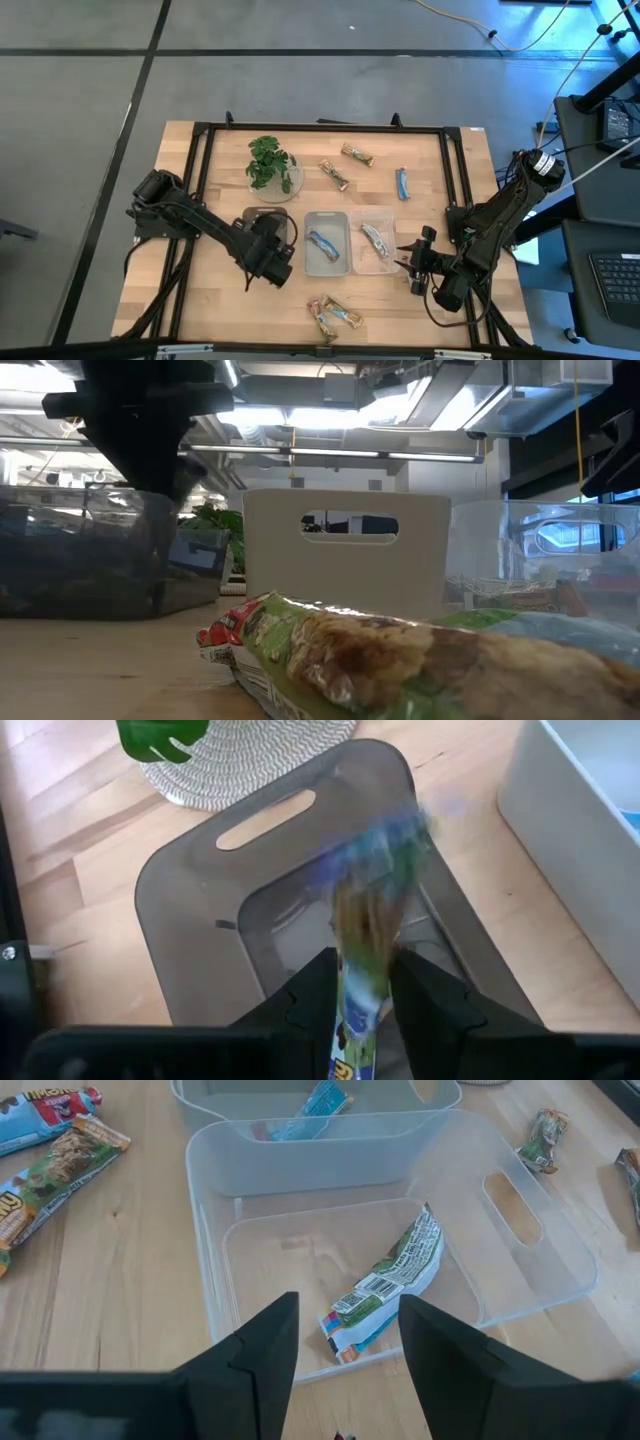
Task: Pick and place Granola Bars by type
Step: Put the blue granola bar into the black bin, then put the red granola bar into the grey bin
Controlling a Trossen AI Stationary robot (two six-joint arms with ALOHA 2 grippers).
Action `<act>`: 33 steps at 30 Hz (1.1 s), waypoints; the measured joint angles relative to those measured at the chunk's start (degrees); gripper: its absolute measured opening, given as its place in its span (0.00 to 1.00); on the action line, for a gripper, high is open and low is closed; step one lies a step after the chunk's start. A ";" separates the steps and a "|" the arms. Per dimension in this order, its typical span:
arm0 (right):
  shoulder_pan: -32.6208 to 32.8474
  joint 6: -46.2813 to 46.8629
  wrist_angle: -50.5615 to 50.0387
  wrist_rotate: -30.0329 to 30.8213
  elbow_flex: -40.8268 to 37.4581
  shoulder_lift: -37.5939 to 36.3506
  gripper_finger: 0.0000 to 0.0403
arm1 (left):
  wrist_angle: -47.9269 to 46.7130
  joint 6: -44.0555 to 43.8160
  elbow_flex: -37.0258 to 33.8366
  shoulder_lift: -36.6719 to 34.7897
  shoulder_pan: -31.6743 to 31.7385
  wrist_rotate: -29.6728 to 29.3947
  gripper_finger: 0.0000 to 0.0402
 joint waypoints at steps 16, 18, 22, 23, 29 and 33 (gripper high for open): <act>0.01 -0.13 -0.02 0.02 0.00 0.00 0.44 | 2.34 20.90 9.27 -0.26 -1.01 -7.64 0.42; 0.02 -0.13 -0.02 0.00 0.00 0.00 0.44 | 6.03 27.86 11.17 -0.26 -1.47 -10.12 0.43; 0.00 -0.13 -0.02 0.02 0.00 0.00 0.44 | 17.13 41.71 12.57 -0.28 -2.36 -10.44 0.43; 0.02 -0.13 -0.02 0.00 0.00 0.00 0.44 | 19.96 44.83 12.57 -0.28 -2.52 -9.70 0.43; 0.01 -0.13 -0.02 0.00 0.00 0.00 0.44 | 34.72 62.92 12.57 -0.28 -3.30 -2.26 0.43; 0.02 -0.13 -0.02 0.00 0.00 0.00 0.44 | 42.81 68.55 12.57 -0.28 -3.78 1.17 0.44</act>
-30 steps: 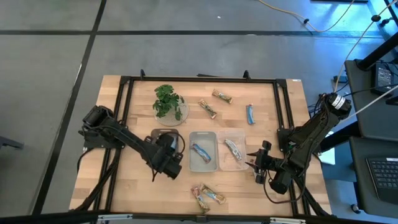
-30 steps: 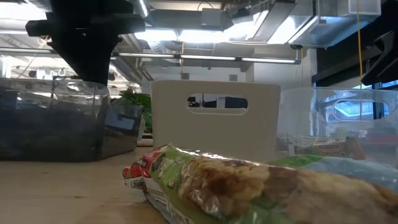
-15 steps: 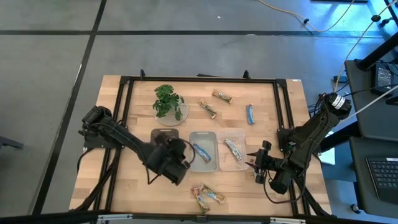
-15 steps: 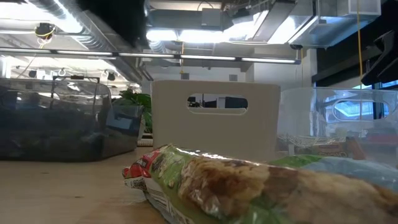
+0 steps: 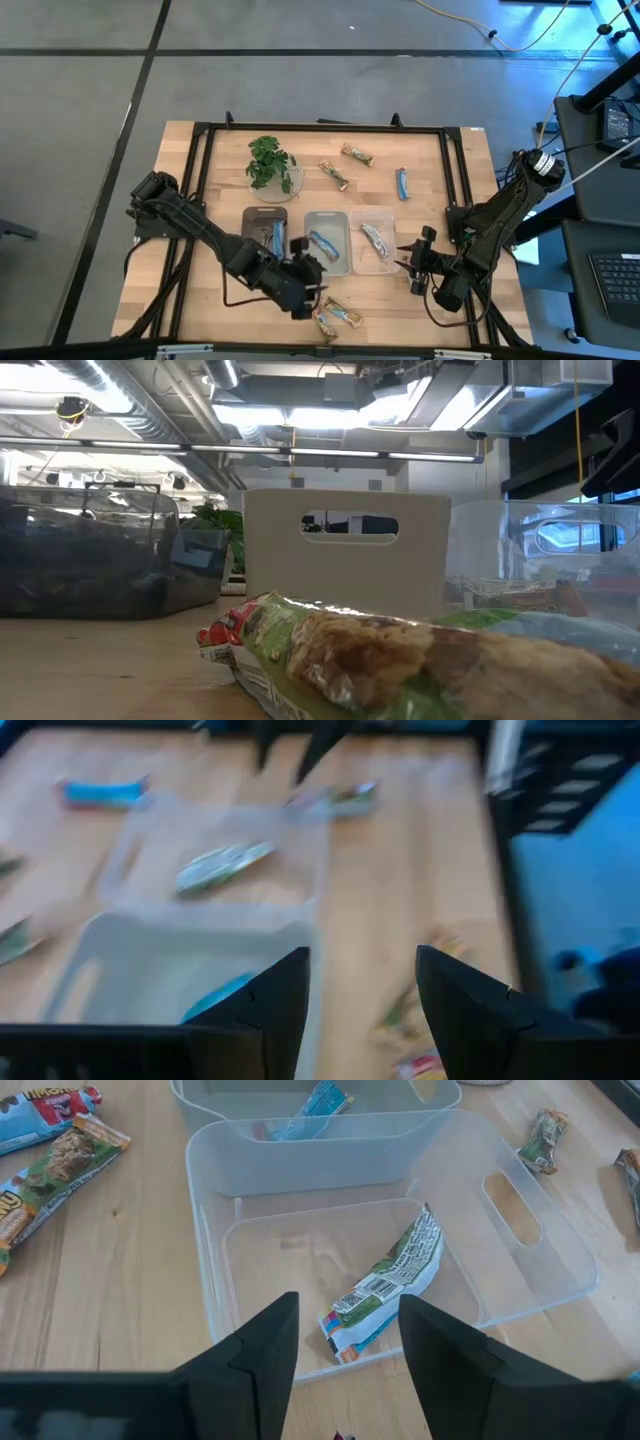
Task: Pick and place Granola Bars by type
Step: Put the red granola bar into the grey bin
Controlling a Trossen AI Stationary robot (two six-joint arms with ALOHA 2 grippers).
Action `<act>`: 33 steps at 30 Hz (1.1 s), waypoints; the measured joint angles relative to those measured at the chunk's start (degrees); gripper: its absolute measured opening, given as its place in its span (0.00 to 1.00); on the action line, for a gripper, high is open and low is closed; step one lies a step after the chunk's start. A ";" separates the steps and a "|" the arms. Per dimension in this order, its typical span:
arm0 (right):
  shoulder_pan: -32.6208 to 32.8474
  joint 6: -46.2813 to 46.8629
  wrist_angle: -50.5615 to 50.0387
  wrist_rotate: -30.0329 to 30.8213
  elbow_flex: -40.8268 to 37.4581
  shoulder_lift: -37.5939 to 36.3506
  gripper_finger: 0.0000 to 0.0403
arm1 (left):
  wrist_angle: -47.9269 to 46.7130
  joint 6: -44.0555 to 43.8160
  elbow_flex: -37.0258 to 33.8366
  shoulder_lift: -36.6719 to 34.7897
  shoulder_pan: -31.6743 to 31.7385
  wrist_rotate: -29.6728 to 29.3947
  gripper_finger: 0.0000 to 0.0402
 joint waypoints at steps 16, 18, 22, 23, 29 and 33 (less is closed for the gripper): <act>0.00 0.00 -0.02 0.00 0.00 -0.02 0.44 | 14.38 13.39 0.02 7.90 0.22 23.36 0.57; 0.00 0.00 0.00 0.02 0.00 -0.02 0.44 | 14.50 12.67 0.02 8.81 0.20 23.15 0.57; 0.00 0.17 0.04 0.02 0.00 -0.02 0.44 | 13.88 14.21 0.02 10.89 0.17 23.36 0.57; 0.00 0.19 0.03 0.00 0.00 -0.02 0.44 | 13.96 14.92 0.02 11.53 0.17 23.76 0.57; -0.02 0.20 0.39 0.02 0.00 -0.02 0.44 | 12.72 21.50 0.02 14.63 -0.06 24.34 0.57; 0.00 0.35 0.60 0.02 0.00 -0.02 0.44 | 11.44 22.09 0.00 16.00 -0.40 24.44 0.56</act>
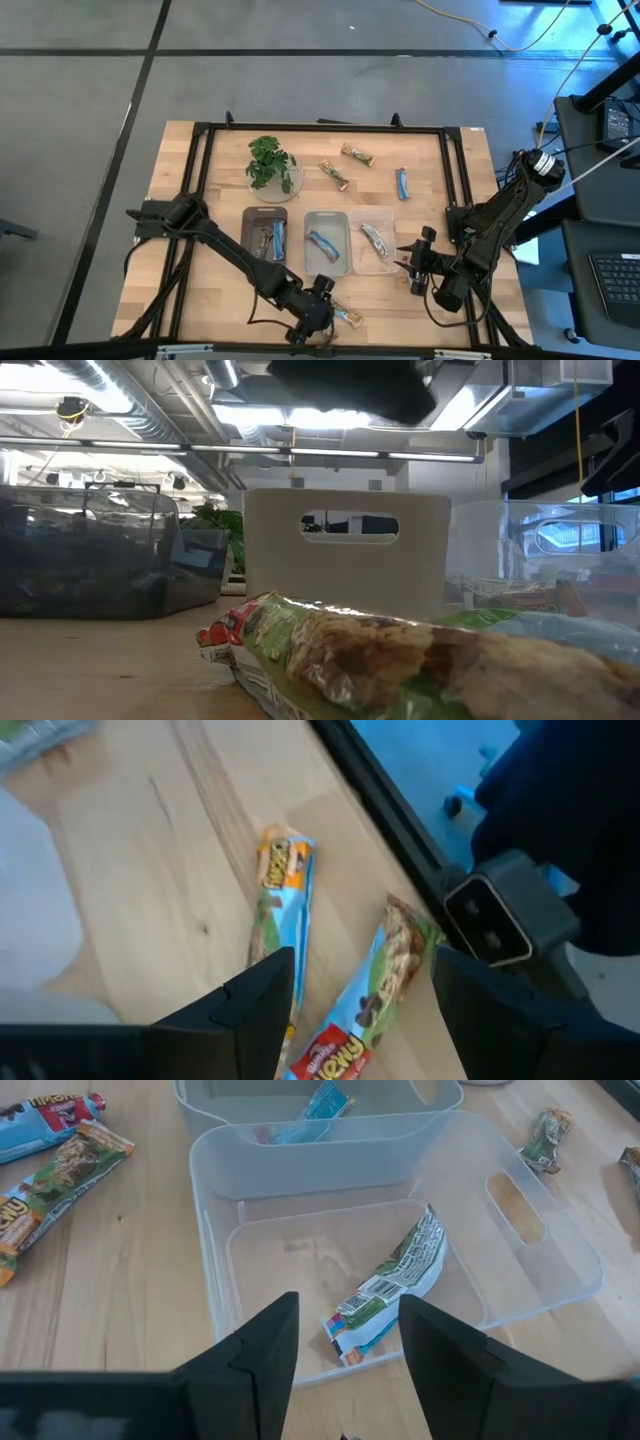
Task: Pick and place Granola Bars by type
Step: Put the red granola bar into the grey bin
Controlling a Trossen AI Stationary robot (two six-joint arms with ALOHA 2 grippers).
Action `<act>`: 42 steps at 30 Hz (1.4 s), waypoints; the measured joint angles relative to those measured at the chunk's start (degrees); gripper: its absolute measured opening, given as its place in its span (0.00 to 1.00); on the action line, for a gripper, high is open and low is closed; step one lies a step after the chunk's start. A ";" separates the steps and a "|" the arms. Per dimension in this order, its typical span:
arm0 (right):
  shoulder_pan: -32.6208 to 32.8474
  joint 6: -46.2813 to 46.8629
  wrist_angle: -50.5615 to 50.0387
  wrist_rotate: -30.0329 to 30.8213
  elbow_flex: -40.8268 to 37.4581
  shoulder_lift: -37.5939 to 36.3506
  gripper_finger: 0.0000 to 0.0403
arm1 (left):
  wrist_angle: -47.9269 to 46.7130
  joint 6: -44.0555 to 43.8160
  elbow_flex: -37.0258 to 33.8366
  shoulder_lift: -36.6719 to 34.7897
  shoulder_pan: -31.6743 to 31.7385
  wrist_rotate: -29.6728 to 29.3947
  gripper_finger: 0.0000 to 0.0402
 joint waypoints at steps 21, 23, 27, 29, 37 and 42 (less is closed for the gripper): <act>0.00 0.07 0.45 0.52 0.00 0.00 0.44 | -4.78 5.05 -0.02 6.09 -0.87 -0.75 0.56; 0.00 0.07 0.45 0.70 0.00 0.00 0.44 | -5.38 5.50 -0.02 6.36 -0.88 -1.15 0.56; 0.00 0.09 0.47 1.41 0.00 0.00 0.44 | -5.51 5.55 -0.02 6.47 -0.98 -2.31 0.56; -0.02 0.09 0.44 1.93 0.00 0.00 0.44 | -5.81 5.55 -0.02 6.47 -1.00 -3.62 0.55; 0.00 0.09 0.43 1.97 0.00 0.00 0.44 | -6.52 5.99 0.15 7.44 -1.02 -4.10 0.44; 0.00 0.09 0.38 1.97 0.00 0.00 0.44 | -6.44 6.54 0.15 7.41 -1.02 -3.46 0.36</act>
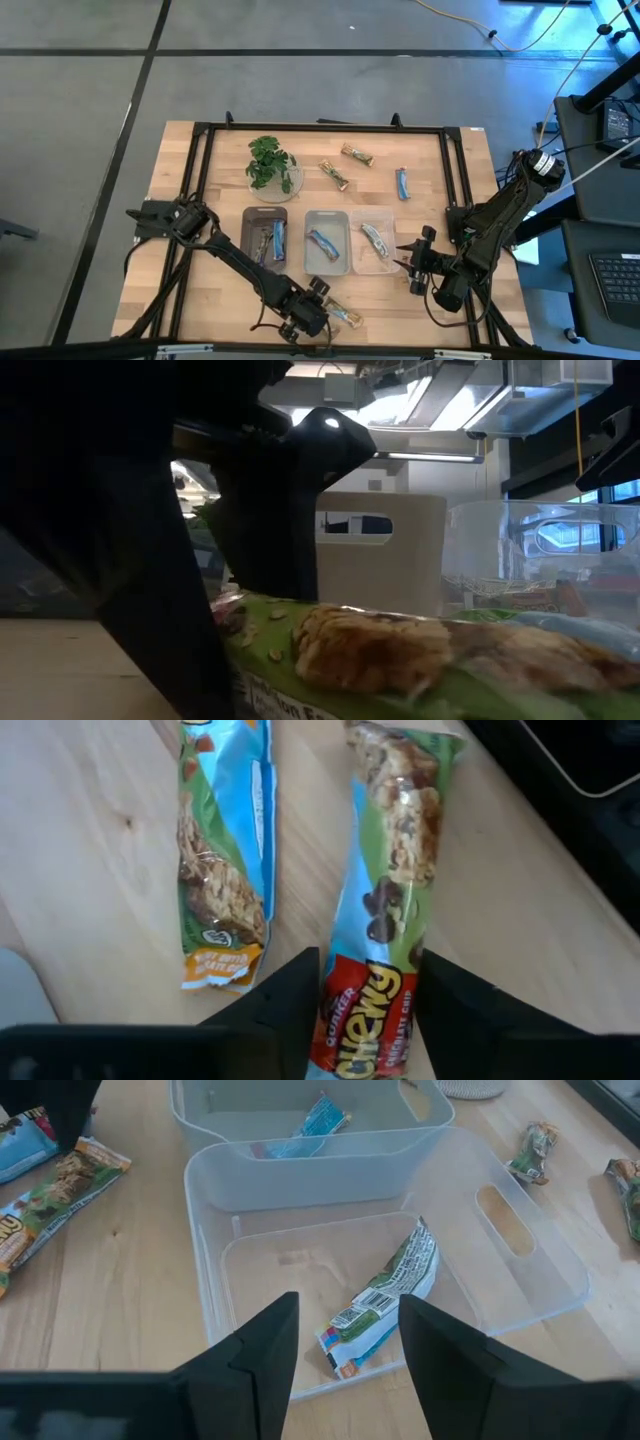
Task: Pick and place Granola Bars by type
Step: Put the red granola bar into the grey bin
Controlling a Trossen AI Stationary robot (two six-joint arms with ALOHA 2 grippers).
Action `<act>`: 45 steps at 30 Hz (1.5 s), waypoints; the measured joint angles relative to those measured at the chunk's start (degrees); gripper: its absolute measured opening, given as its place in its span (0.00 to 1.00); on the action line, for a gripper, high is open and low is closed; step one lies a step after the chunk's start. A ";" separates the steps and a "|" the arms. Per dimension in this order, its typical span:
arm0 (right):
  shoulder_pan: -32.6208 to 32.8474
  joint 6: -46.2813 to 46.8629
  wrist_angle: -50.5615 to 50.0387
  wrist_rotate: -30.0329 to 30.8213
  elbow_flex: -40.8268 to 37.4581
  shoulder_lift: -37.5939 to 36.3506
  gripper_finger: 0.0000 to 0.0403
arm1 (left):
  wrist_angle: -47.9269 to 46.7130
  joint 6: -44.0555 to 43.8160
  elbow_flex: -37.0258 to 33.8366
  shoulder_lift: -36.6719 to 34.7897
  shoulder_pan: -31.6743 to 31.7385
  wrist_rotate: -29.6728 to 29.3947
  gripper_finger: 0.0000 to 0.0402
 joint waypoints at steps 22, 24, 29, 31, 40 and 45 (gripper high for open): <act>0.00 -0.20 -0.13 0.00 0.00 0.00 0.44 | -8.03 -10.12 6.20 -0.15 -0.17 -0.06 0.15; 0.00 -0.21 -0.13 0.00 0.00 0.00 0.44 | -10.37 -11.27 9.24 -0.15 -0.17 -0.02 0.14; 0.00 -0.22 -0.13 0.00 0.00 0.00 0.44 | -17.52 -14.83 17.10 -0.15 -0.17 -4.21 0.12; 0.00 -0.22 -0.11 0.00 0.00 0.00 0.44 | -21.38 -18.96 19.72 -0.22 0.05 -9.11 0.12; 0.00 -0.04 -0.05 0.00 0.00 0.00 0.44 | -40.59 -43.21 23.98 -0.26 3.38 -29.50 0.14; 0.00 -0.03 0.00 0.00 0.00 0.00 0.44 | -43.58 -56.12 22.28 -0.22 6.45 -29.36 0.14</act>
